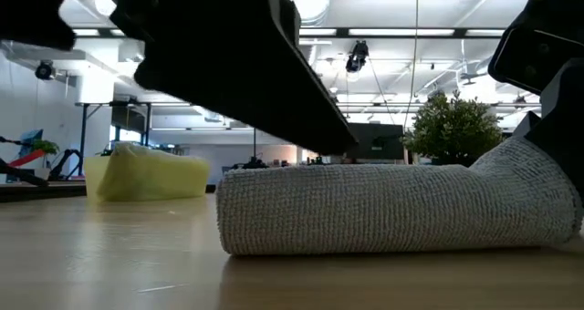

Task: Roll microfiber towels into tight, uniform cylinder then place into a basket
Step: Roll the gray towel

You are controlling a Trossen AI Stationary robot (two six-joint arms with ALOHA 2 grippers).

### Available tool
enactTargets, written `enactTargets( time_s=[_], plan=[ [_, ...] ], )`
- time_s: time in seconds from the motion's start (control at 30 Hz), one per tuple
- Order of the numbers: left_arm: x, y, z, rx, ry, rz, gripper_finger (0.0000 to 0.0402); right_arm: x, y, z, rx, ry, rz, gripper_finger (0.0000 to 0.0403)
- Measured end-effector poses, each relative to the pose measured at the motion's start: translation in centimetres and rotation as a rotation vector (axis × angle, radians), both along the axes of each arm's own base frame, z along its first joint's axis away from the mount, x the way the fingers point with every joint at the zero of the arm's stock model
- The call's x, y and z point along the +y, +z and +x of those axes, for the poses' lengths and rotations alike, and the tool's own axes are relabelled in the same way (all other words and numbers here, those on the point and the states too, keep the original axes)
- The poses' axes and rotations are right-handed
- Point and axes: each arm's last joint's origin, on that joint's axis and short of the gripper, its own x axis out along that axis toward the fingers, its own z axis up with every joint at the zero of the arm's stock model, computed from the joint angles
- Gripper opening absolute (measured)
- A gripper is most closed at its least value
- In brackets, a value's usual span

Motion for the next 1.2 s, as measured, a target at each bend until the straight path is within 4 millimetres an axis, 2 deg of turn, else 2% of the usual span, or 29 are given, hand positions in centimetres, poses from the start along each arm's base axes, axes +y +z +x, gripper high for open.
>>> enactTargets(
  time_s=[0.27,0.43,0.9,1.03,1.2],
  plan=[
    [-0.3,0.3,0.2,0.017,-0.013,-0.1,0.0117,0.0,0.0,0.0,0.0,0.008,-0.01,0.0009],
    [0.2,-1.2,-0.3,0.052,0.023,-0.065,0.0117,0.0,0.0,0.0,0.0,0.015,-0.019,0.0009],
    [1.3,-1.7,0.0,0.062,0.08,-0.107,0.0113,0.0,0.0,0.0,-0.003,0.017,-0.021,0.0009],
    [2.3,-2.3,0.3,0.098,0.128,-0.19,0.0083,0.0,0.0,0.0,-0.006,0.019,-0.022,0.0009],
    [3.9,-3.2,0.4,0.149,0.146,-0.241,0.0013,0.1,0.0,0.0,-0.019,0.043,-0.049,0.0009]
  ],
)
